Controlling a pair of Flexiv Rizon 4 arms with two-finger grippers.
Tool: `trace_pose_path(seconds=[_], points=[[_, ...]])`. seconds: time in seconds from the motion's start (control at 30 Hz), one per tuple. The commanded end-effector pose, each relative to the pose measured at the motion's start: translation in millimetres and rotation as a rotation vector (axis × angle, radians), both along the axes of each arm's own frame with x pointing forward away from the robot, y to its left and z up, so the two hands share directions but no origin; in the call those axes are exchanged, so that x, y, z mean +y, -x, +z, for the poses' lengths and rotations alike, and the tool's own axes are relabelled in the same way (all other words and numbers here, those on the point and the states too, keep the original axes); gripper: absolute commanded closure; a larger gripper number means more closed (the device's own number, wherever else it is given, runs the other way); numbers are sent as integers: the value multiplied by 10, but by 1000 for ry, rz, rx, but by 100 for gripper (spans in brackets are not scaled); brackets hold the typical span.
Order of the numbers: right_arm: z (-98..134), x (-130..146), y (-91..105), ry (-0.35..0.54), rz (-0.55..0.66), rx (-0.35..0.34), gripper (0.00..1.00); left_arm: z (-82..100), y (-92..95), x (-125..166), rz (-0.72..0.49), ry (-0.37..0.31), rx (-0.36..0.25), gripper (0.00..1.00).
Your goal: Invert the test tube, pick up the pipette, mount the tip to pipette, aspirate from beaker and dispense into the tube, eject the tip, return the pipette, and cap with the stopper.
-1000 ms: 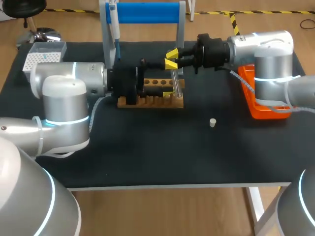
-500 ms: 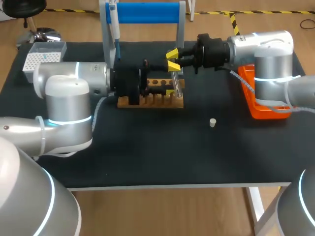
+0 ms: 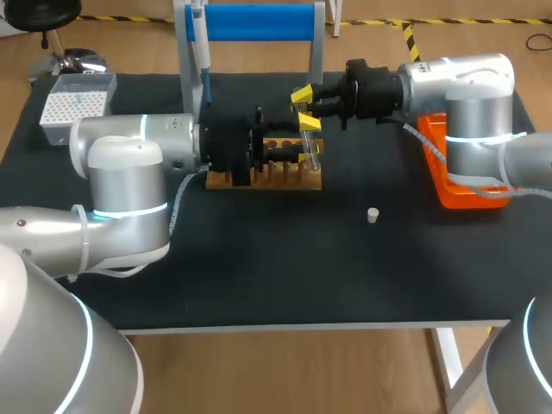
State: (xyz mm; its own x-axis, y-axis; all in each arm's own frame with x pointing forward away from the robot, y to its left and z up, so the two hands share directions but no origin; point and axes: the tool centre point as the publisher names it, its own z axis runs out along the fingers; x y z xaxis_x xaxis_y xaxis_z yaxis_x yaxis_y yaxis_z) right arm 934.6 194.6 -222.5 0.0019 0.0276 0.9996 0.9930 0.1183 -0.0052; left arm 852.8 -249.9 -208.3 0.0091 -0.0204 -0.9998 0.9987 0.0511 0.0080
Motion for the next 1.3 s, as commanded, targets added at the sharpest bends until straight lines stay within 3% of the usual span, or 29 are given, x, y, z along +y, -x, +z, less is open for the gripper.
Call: trace_pose_path(seconds=[0.03,0.9,1.0,1.1,1.27,1.3], points=[[10,-6,1,3,0,0,100,-35,-10,-24,-2,9,-2,44],[10,-6,1,3,0,0,100,-47,16,13,-10,-15,5,55],[10,-6,1,3,0,0,100,-50,12,19,-11,-12,9,68],[10,-6,1,3,0,0,100,-55,8,22,-11,-8,13,100],[10,-6,1,3,0,0,100,-62,4,25,-12,-7,18,100],[10,-6,1,3,0,0,80,-64,3,26,-12,-6,20,100]])
